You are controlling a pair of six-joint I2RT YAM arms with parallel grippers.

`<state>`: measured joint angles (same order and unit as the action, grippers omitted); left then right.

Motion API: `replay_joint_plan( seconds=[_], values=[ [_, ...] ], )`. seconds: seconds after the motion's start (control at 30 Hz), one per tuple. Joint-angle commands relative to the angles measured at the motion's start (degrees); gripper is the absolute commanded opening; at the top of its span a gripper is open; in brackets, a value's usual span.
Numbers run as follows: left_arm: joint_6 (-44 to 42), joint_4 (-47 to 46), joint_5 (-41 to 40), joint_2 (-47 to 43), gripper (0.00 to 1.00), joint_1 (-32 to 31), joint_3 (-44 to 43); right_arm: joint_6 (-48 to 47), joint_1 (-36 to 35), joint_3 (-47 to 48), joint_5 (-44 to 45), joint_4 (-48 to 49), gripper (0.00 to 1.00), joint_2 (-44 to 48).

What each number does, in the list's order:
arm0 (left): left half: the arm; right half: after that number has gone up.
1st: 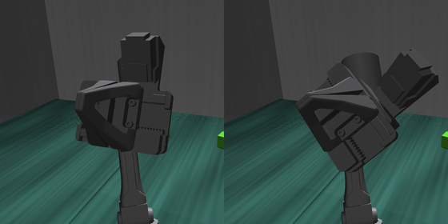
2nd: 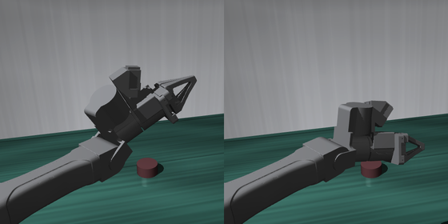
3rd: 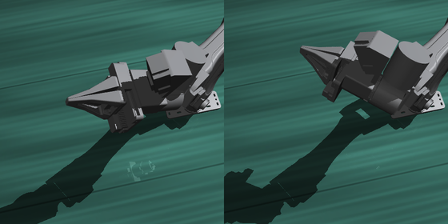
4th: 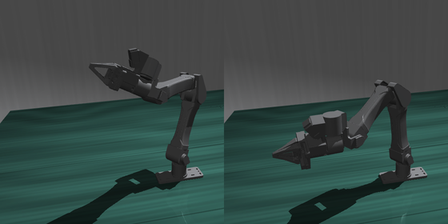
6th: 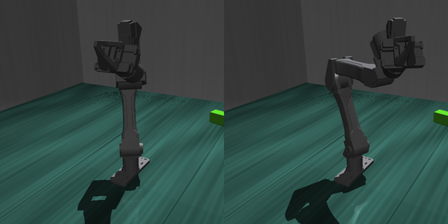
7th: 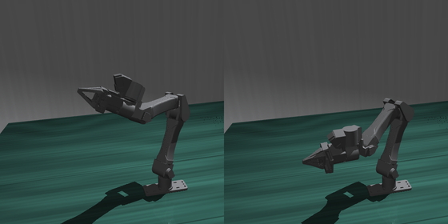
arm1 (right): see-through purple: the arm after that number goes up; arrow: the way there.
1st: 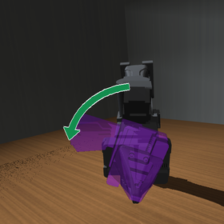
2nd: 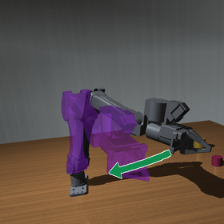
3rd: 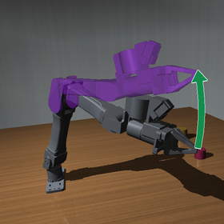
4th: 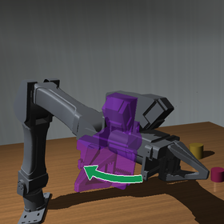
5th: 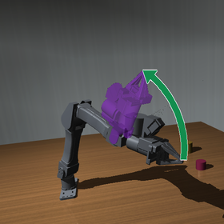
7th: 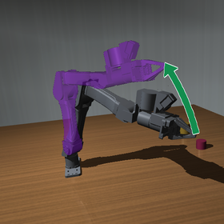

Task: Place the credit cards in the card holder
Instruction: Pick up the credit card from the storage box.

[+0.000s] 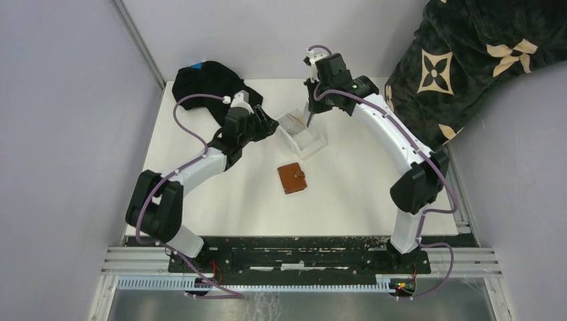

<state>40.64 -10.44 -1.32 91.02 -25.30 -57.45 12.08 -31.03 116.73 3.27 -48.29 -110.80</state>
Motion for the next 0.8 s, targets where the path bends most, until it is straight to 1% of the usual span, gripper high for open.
replay_joint_plan(
  seconds=[0.0, 0.03, 0.13, 0.23, 0.4, 0.5, 0.6, 0.77],
  values=[
    [-6.2, -9.1, 8.3, -7.0, 0.57, 0.2, 4.6, 5.5, -0.2, -8.8, -13.6, -0.1, 0.01, 8.6],
    [-7.0, -10.4, 10.9, -8.0, 0.58, 0.3, 5.3, 6.4, -0.1, -12.6, -15.5, 0.8, 0.01, 11.2],
    [-7.8, -12.4, 20.5, -10.1, 0.58, 0.3, 7.0, 8.5, -0.1, -19.8, -20.9, 3.3, 0.01, 16.6],
    [-6.3, -14.7, 30.4, -11.6, 0.58, 0.3, 8.8, 10.0, 0.1, -24.8, -26.0, 4.7, 0.01, 20.6],
    [-5.0, -14.9, 42.5, -14.9, 0.58, 0.3, 11.2, 13.5, 1.1, -32.9, -32.9, 7.8, 0.01, 26.4],
    [-4.5, -13.5, 46.9, -16.8, 0.58, 0.3, 12.2, 15.9, 1.5, -37.0, -36.2, 10.1, 0.01, 29.0],
    [-3.7, -12.9, 49.7, -19.0, 0.57, 0.3, 14.4, 17.2, 1.9, -39.6, -38.7, 11.3, 0.01, 30.9],
    [-0.8, -14.9, 52.9, -21.3, 0.56, 0.3, 18.1, 20.2, 2.4, -43.4, -43.1, 14.7, 0.01, 33.1]
  ],
)
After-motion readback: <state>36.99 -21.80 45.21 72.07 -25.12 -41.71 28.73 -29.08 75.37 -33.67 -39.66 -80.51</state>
